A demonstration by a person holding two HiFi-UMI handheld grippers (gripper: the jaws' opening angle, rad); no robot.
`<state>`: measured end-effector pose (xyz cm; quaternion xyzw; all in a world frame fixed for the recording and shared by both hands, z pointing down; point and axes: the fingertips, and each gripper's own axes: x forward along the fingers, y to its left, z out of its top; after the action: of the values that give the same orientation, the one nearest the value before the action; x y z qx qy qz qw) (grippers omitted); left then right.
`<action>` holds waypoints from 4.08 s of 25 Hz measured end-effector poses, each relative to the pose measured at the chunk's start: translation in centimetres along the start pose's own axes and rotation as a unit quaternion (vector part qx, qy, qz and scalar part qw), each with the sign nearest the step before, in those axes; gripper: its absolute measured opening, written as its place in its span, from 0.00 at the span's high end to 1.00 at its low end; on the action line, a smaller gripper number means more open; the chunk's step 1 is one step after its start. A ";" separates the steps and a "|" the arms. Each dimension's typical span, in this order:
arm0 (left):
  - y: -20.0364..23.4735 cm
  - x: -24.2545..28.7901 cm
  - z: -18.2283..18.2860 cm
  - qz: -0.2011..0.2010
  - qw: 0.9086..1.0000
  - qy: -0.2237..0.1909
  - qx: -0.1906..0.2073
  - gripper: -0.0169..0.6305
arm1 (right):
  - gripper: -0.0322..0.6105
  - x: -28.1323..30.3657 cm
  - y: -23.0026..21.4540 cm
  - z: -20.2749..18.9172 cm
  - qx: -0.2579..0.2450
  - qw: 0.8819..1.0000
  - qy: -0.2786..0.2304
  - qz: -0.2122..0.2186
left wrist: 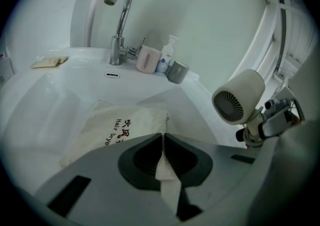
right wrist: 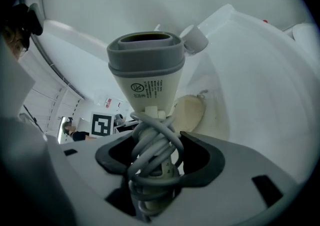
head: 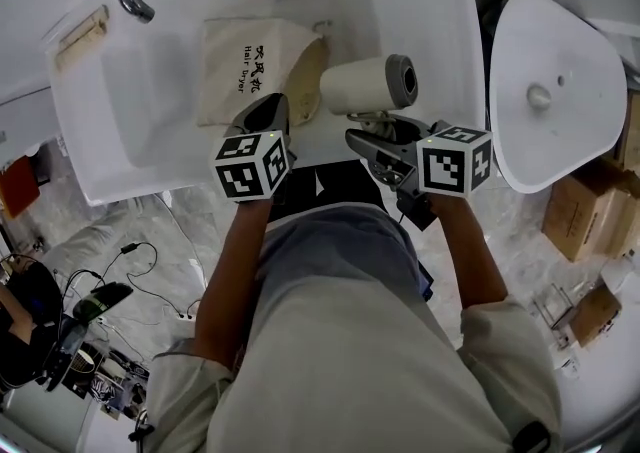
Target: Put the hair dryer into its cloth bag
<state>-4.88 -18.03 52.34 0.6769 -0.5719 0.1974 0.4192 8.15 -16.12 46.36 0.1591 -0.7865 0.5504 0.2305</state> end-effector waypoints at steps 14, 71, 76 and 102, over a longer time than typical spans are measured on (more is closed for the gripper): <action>1.1 -2.9 1.1 -0.034 0.998 -0.038 -0.025 0.94 | 0.53 5.7 1.7 -2.8 0.151 0.978 0.121 0.078; 0.1 -9.1 1.4 -0.198 0.976 -0.073 0.057 0.94 | 0.53 15.2 4.9 -6.3 0.240 0.920 0.293 0.103; 0.1 -9.2 1.3 -0.197 0.976 -0.074 0.053 0.94 | 0.53 15.1 4.8 -6.3 0.224 0.923 0.300 0.090; 1.0 -8.4 1.1 -0.174 0.981 -0.080 0.019 0.94 | 0.53 16.0 3.6 -1.6 0.264 0.929 0.241 0.094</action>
<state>-8.35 -13.82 45.77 0.7875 -0.4734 0.0772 0.3870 -6.85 -13.33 52.61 0.0019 -0.5452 0.7790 0.3096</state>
